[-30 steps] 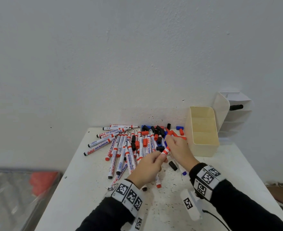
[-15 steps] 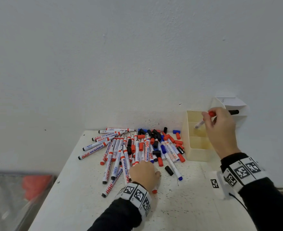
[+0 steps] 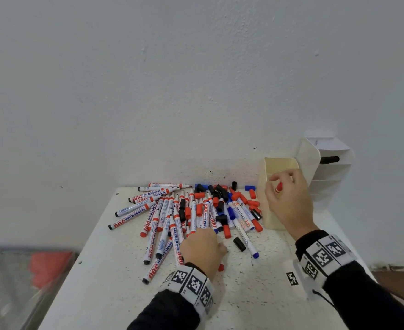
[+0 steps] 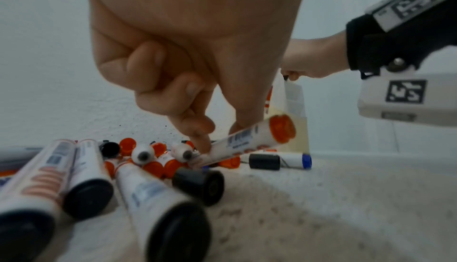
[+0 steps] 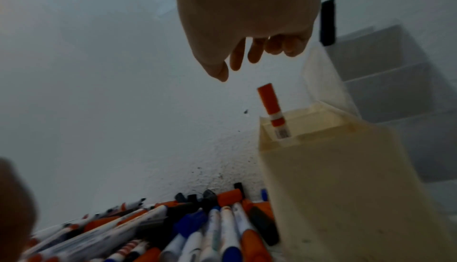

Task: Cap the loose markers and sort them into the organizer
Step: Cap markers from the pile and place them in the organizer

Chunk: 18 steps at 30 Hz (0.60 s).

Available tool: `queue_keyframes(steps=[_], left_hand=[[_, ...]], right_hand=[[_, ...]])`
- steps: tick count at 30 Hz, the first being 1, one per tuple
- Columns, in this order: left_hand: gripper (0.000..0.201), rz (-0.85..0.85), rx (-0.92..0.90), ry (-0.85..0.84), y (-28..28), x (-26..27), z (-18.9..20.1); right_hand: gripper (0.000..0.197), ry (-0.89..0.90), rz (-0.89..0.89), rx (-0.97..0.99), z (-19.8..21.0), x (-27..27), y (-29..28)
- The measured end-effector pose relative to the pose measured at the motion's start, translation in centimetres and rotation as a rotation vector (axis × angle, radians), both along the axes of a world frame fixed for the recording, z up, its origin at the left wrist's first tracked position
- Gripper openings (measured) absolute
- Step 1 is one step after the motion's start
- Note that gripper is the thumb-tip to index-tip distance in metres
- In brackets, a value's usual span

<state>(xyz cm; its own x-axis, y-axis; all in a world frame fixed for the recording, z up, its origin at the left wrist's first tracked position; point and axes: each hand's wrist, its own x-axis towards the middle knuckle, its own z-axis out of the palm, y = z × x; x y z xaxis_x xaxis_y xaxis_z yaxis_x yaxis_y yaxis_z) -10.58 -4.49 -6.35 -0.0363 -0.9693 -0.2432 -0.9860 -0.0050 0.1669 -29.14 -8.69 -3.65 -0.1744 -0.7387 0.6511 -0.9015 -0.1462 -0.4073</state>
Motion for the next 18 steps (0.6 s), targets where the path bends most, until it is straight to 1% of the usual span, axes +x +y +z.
queue_keyframes(steps=[1, 2, 4, 6, 10, 12, 15, 18], left_hand=[[0.030, 0.032, -0.010, 0.057, 0.0, 0.2, 0.0], [0.034, 0.063, -0.015, 0.116, 0.0, 0.5, 0.0], [0.036, 0.128, -0.009, 0.239, 0.0, 1.1, -0.1], [0.031, 0.171, 0.018, 0.386, -0.2, 1.6, -0.4], [0.024, 0.237, 0.016, 0.671, 0.1, 2.3, -0.5], [0.017, 0.281, -0.028, 0.785, 0.3, 2.6, -0.6], [0.011, 0.282, -0.066, 0.894, 0.4, 3.0, -0.7], [0.016, 0.285, -0.093, 0.952, 0.1, 3.2, -0.4]], right_hand=[[0.008, 0.025, 0.056, 0.031, 0.1, 0.7, 0.3], [0.004, 0.024, 0.111, 0.111, 0.1, 1.3, 0.6], [0.005, -0.016, 0.205, 0.344, -0.4, 2.4, 1.0], [0.005, -0.049, 0.259, 0.515, -1.4, 3.2, 1.2], [0.006, -0.058, 0.312, 0.733, -3.6, 4.3, 1.4], [0.007, -0.089, 0.331, 0.787, -4.3, 4.6, 1.4], [0.009, -0.088, 0.318, 0.798, -4.9, 4.9, 1.3], [0.018, -0.024, 0.283, 0.741, -5.1, 5.3, 0.8]])
